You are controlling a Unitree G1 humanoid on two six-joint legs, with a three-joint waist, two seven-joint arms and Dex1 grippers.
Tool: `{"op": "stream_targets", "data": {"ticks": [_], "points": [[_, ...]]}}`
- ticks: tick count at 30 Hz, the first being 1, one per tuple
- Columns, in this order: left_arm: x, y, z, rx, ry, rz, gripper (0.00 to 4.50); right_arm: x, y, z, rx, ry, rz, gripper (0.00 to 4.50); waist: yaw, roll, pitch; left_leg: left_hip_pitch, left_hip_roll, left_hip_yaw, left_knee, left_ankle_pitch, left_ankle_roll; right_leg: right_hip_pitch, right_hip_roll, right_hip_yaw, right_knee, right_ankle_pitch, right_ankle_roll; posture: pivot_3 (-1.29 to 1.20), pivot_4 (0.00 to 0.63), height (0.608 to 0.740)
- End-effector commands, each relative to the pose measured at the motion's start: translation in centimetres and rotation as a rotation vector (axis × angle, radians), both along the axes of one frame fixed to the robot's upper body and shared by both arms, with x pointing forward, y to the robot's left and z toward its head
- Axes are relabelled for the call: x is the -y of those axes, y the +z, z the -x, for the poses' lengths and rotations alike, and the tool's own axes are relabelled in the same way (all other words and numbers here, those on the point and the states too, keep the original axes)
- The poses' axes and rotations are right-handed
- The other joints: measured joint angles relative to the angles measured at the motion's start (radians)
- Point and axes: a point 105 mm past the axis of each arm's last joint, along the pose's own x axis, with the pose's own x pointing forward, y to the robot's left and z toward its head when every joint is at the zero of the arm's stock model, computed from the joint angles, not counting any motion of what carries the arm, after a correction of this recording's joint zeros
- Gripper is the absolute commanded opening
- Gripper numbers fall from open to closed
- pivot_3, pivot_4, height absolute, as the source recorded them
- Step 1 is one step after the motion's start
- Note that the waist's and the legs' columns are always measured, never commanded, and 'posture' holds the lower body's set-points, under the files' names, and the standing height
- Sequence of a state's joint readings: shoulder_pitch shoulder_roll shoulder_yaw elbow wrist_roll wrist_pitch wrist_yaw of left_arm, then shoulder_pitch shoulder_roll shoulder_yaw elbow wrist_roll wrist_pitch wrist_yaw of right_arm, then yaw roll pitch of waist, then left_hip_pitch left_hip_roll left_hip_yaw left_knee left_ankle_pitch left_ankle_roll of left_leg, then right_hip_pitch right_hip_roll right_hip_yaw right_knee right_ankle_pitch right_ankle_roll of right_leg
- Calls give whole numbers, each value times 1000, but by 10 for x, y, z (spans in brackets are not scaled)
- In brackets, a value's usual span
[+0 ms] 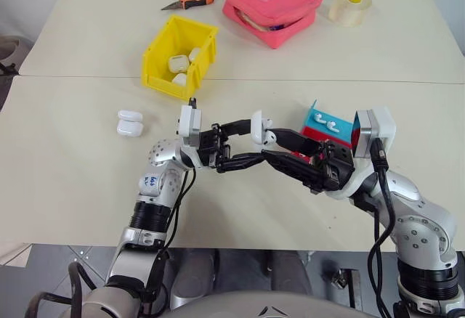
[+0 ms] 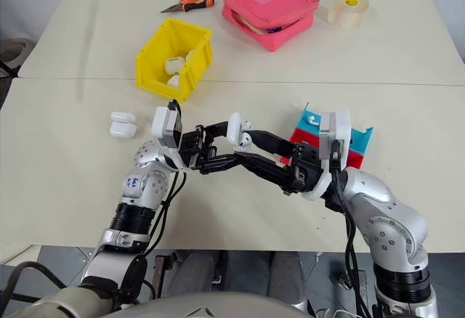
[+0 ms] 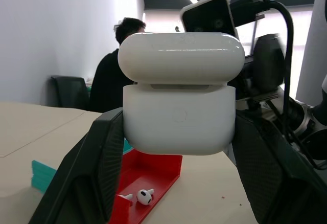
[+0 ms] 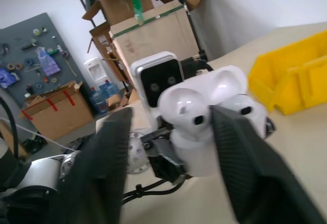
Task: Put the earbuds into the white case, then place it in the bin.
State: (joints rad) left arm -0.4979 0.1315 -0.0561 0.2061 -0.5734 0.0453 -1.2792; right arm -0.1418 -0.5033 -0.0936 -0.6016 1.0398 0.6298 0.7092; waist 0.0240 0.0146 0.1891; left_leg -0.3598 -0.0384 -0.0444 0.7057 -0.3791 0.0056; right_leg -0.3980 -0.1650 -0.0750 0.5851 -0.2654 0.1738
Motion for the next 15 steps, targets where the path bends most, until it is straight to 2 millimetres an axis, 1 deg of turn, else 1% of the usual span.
{"op": "stream_targets", "data": {"ticks": [1,3,4,6,8,10,11,12,13,15], "points": [[1,18,2,79,-2,40,2780,1,-1,0,-2,-7,23,3854,1,0,0,0,0,0,0,0,0,0,0,0,0,0,0,0,150,740],[-8,13,-1,80,26,14,2780,8,0,-1,15,-41,39,4474,1,0,0,0,0,0,0,0,0,0,0,0,0,0,0,0,150,740],[-10,12,-2,81,32,5,2780,11,0,-2,20,-54,48,4474,1,0,0,0,0,0,0,0,0,0,0,0,0,0,0,0,150,740],[-18,7,-2,93,51,-40,2780,27,-2,-3,24,-99,90,4474,1,0,0,0,0,0,0,0,0,0,0,0,0,0,0,0,150,740],[-24,-1,-4,110,76,-122,2780,41,-4,-3,29,-123,140,4474,1,0,0,0,0,1,0,0,0,0,0,0,0,0,0,0,150,740],[-28,-9,-8,148,109,-209,2780,49,-5,-4,40,-151,190,4474,1,0,0,0,0,1,0,0,0,0,0,0,0,0,0,0,150,740],[-29,-11,-8,173,114,-252,2780,50,-6,-4,44,-149,220,4090,1,0,0,0,0,1,0,0,0,0,0,0,0,0,0,0,150,740],[-29,-15,-11,207,132,-309,2780,50,-7,-5,55,-147,264,3889,1,0,0,0,0,1,0,0,0,0,0,0,0,0,0,0,150,740],[-29,-18,-13,239,136,-373,2780,49,-8,-8,75,-145,318,3553,1,0,0,0,0,1,-1,0,0,0,0,0,0,0,0,0,150,740],[-25,-21,-18,300,153,-478,2780,40,-5,-12,107,-127,374,2832,1,0,0,0,0,1,-1,0,0,0,0,0,0,0,0,0,150,740]]}}
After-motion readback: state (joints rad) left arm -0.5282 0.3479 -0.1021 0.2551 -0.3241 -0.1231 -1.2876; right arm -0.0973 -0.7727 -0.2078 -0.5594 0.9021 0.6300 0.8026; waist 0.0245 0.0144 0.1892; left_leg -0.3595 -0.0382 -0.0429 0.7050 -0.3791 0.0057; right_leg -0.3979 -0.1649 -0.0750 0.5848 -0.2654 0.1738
